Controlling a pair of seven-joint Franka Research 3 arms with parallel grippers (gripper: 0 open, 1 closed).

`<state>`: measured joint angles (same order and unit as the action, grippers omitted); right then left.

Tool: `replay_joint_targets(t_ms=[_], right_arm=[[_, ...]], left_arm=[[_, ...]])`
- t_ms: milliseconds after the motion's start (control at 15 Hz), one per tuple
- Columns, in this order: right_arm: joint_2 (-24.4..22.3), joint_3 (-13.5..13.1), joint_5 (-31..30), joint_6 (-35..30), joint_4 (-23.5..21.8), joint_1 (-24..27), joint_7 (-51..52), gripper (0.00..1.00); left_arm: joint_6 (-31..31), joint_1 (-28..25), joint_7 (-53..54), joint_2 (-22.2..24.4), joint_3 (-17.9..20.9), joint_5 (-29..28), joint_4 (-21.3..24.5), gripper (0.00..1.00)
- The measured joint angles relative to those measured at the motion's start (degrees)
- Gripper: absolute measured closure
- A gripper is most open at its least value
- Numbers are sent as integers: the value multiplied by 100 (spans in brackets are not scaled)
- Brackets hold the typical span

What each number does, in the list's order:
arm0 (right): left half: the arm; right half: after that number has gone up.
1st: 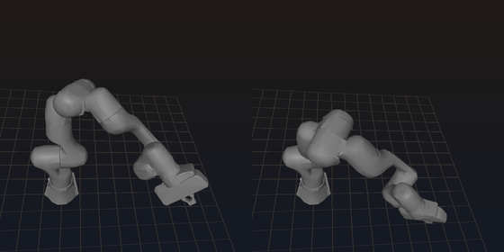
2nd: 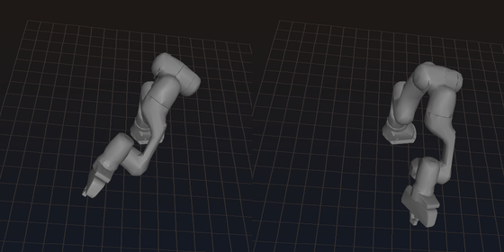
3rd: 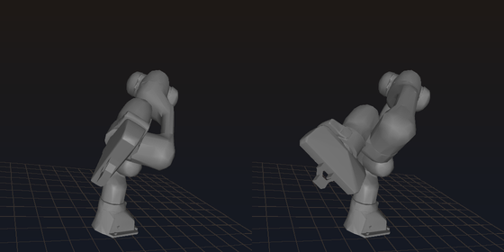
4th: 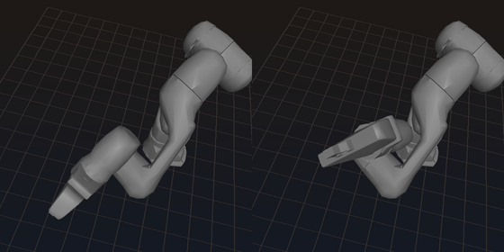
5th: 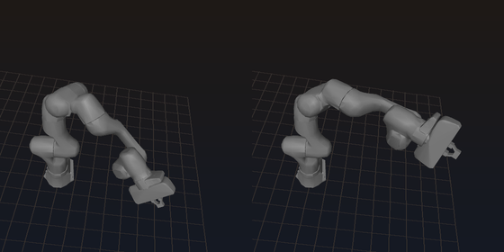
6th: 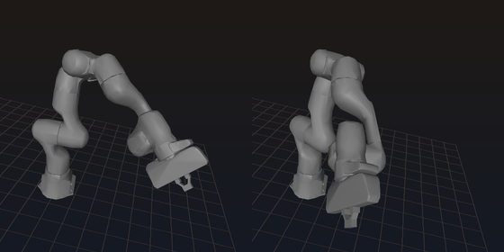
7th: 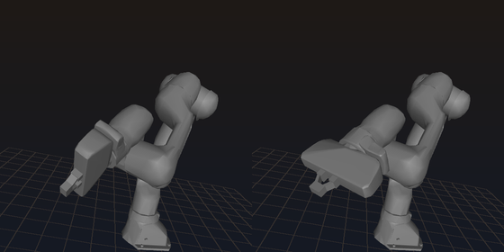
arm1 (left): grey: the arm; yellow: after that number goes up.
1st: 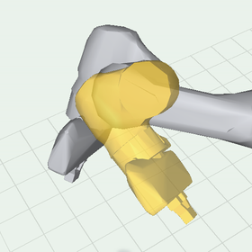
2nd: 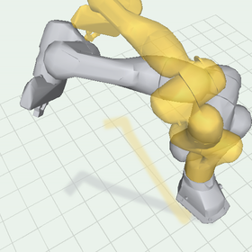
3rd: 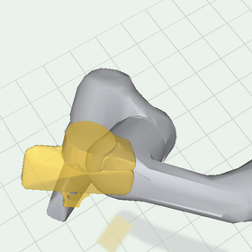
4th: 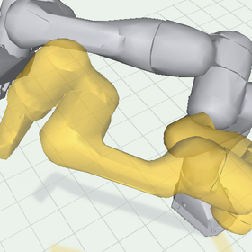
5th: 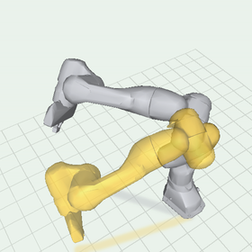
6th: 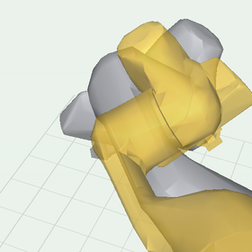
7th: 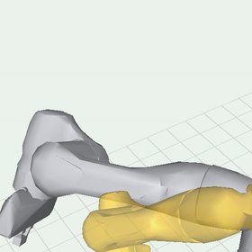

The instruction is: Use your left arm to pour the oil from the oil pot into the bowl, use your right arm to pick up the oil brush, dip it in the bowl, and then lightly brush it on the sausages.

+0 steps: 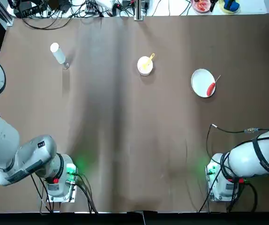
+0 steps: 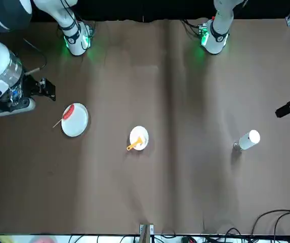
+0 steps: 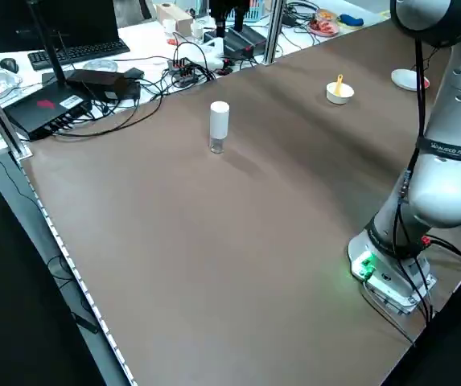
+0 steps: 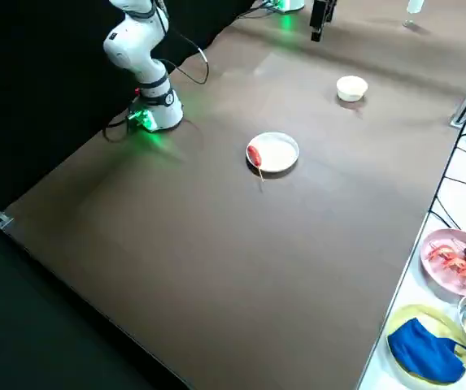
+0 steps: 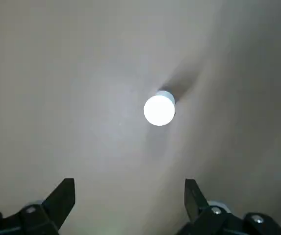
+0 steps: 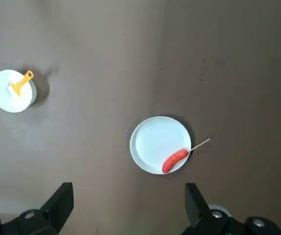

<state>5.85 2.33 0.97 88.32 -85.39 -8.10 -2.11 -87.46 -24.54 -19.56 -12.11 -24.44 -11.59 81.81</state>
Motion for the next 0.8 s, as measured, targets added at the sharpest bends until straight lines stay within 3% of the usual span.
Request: replay_joint_targets(t_ms=[467,600,800], right_arm=[[-1081,-21,-139,494,-1427,274,968,0],[-1227,-31,-139,419,-1491,457,1086,0],[-1314,-40,-139,358,-1492,624,1029,0]], left_arm=[[0,22,0,1,-30,0,-6,1],[0,137,2,4,-85,-5,-13,1],[0,754,-9,5,-110,-334,-13,1]])
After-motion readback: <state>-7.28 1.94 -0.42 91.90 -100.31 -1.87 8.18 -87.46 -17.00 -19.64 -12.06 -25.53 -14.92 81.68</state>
